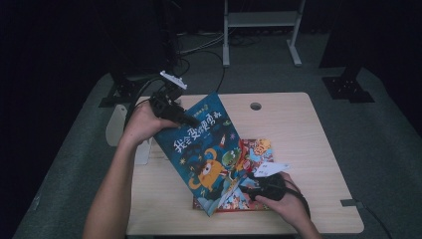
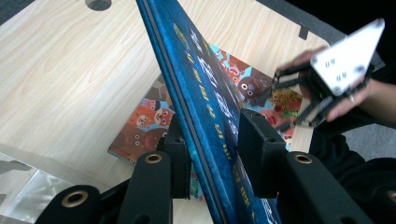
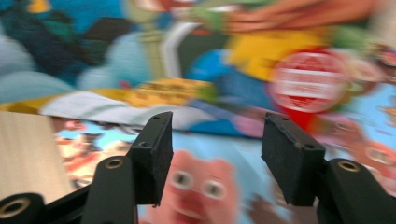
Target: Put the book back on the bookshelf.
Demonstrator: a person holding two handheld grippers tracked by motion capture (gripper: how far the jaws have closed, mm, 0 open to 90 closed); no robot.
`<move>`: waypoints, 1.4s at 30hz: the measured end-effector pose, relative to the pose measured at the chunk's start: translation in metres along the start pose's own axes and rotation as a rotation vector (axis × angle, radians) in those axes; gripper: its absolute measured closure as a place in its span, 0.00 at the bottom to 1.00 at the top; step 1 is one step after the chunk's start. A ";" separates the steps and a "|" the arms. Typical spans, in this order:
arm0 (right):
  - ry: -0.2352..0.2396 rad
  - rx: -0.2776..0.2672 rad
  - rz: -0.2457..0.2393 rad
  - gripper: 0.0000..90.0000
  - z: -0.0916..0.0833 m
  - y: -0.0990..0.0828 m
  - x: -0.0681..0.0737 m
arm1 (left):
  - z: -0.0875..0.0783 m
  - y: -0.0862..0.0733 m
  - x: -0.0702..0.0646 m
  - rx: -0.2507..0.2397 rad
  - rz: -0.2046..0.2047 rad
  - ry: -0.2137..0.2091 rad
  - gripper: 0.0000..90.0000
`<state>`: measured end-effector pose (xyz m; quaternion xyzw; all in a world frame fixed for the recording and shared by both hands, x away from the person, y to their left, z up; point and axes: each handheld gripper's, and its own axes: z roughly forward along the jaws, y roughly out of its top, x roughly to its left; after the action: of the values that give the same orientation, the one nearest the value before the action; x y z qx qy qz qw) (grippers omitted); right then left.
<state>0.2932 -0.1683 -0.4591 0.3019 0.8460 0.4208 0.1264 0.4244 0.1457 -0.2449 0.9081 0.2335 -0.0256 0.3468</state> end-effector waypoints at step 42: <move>-0.410 0.044 0.313 0.30 -0.032 -0.074 -0.126 | -0.048 0.037 -0.045 0.065 0.059 0.029 0.92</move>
<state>0.3467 -0.3007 -0.5026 0.5111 0.7545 0.3467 0.2221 0.3951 0.1337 -0.1761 0.9255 0.2107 -0.0097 0.3145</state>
